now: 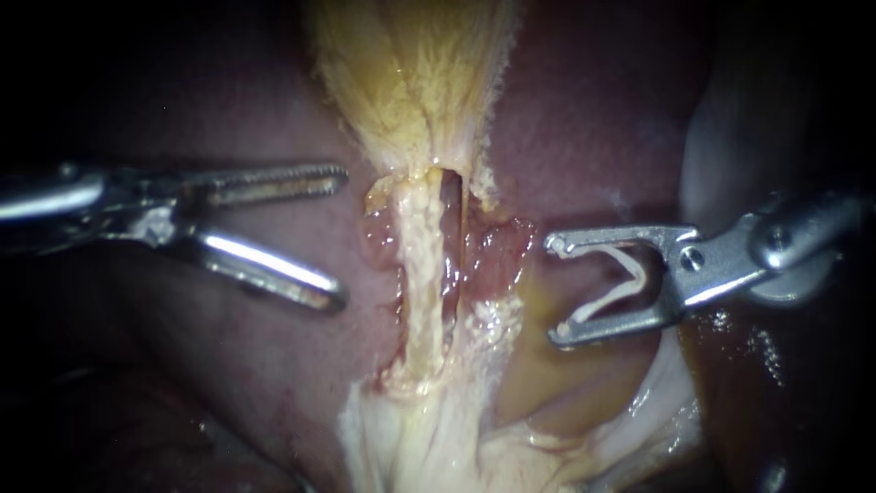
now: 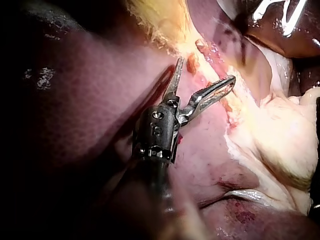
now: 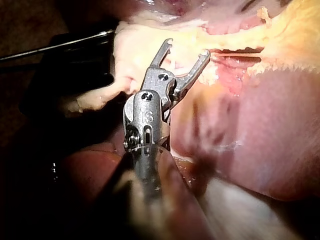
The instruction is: Grabbing gallbladder
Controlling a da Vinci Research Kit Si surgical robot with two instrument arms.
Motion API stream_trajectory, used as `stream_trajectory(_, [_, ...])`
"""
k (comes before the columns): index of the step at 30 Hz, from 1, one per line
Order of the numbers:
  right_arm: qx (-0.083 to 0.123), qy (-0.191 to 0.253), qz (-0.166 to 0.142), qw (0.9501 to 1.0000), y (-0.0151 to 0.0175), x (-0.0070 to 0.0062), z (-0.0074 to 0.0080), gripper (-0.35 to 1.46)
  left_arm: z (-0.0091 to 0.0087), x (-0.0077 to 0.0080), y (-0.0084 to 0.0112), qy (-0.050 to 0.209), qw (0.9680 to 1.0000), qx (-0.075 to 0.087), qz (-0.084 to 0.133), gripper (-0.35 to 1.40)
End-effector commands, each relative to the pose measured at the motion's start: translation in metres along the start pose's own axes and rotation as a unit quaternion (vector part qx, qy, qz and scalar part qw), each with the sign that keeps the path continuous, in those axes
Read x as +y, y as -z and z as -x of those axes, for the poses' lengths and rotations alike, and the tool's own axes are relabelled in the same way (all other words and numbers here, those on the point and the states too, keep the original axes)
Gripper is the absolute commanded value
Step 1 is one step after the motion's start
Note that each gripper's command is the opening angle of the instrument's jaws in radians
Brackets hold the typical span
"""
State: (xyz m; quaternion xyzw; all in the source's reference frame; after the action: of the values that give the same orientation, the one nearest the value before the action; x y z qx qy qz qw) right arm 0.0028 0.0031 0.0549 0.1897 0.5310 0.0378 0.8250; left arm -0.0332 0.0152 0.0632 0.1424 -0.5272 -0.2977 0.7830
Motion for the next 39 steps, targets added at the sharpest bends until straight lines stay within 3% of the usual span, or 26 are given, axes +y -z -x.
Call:
stream_trajectory(1, [0.000,0.000,0.000,1.0000,-0.0001,0.0000,0.0000,0.46,-0.0001,0.0002,-0.0003,0.002,1.0000,-0.001,0.004,0.71])
stream_trajectory(5, [0.000,0.000,0.000,1.0000,-0.0001,0.0000,0.0000,0.46,0.0000,0.0009,-0.0019,0.008,0.9997,-0.002,0.025,0.66])
stream_trajectory(13, [0.000,0.000,0.000,1.0000,-0.0001,0.0000,0.0000,0.46,-0.0004,0.0005,-0.0041,0.009,0.9996,-0.002,0.028,0.52])
stream_trajectory(24, [0.000,0.000,0.000,1.0000,-0.0002,0.0000,0.0000,0.46,-0.0008,0.0002,-0.0047,0.008,0.9995,-0.002,0.031,0.34])
stream_trajectory(33, [0.000,0.000,0.000,1.0000,-0.0002,0.0000,-0.0001,0.46,-0.0022,0.0003,-0.0052,0.007,0.9994,-0.001,0.035,0.19])
stream_trajectory(36, [0.000,0.000,0.000,1.0000,-0.0002,0.0000,-0.0001,0.46,-0.0028,0.0005,-0.0053,0.006,0.9993,0.000,0.036,0.05])
stream_trajectory(38, [0.000,0.000,0.000,1.0000,-0.0002,0.0000,-0.0001,0.46,-0.0029,0.0005,-0.0051,0.009,0.9993,0.000,0.036,-0.30])
stream_trajectory(39, [0.000,0.000,0.000,1.0000,-0.0002,0.0000,-0.0001,0.46,-0.0029,0.0005,-0.0050,0.009,0.9993,0.000,0.036,-0.35])
